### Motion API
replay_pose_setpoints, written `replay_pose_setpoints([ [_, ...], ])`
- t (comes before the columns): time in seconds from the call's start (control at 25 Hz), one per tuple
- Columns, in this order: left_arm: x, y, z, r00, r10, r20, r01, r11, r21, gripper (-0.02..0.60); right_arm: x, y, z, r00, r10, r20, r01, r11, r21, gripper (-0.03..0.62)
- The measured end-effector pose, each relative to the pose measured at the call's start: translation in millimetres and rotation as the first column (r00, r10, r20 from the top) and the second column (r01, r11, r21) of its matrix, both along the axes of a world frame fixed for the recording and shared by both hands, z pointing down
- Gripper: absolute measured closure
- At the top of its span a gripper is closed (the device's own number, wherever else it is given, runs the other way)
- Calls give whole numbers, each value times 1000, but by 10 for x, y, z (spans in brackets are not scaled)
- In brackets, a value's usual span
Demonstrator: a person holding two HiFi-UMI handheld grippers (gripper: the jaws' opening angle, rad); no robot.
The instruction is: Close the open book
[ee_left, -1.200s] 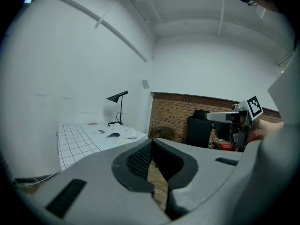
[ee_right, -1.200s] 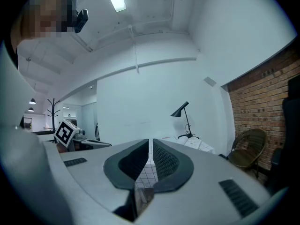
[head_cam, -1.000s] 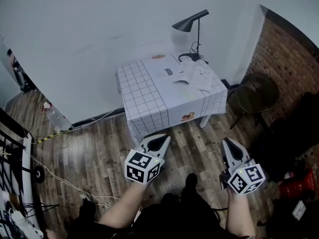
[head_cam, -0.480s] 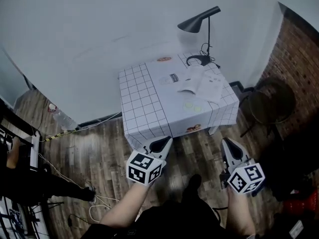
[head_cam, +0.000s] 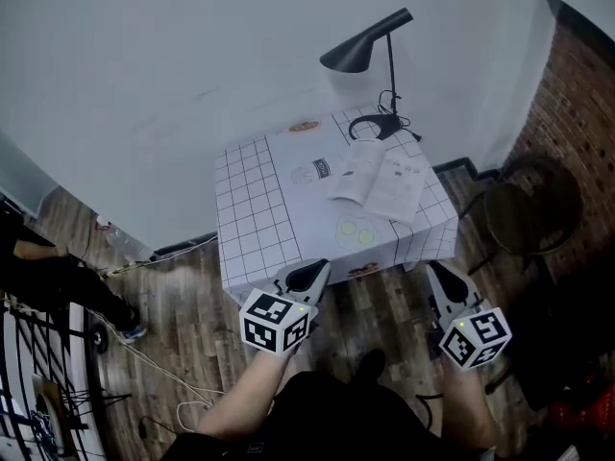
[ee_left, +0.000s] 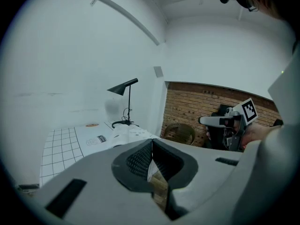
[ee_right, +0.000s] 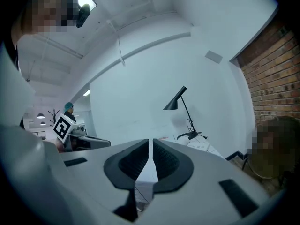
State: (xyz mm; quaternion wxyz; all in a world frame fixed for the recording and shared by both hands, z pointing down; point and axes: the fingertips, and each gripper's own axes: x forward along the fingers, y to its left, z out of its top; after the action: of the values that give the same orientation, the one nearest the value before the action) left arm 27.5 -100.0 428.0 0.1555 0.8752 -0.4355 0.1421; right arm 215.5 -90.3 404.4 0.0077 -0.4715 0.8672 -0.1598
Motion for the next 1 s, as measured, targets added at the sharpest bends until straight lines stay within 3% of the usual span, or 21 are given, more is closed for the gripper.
replay_pose_setpoints([
  [0.32, 46, -386, 47, 1000, -2, -3, 2, 1000, -13, 571, 38, -395, 102, 1000, -8, -25, 7, 1000, -27, 571],
  [1.0, -653, -1465, 288, 994, 100, -44, -102, 994, -32, 571, -1030, -1438, 486, 980, 1, -199, -22, 994, -103, 522],
])
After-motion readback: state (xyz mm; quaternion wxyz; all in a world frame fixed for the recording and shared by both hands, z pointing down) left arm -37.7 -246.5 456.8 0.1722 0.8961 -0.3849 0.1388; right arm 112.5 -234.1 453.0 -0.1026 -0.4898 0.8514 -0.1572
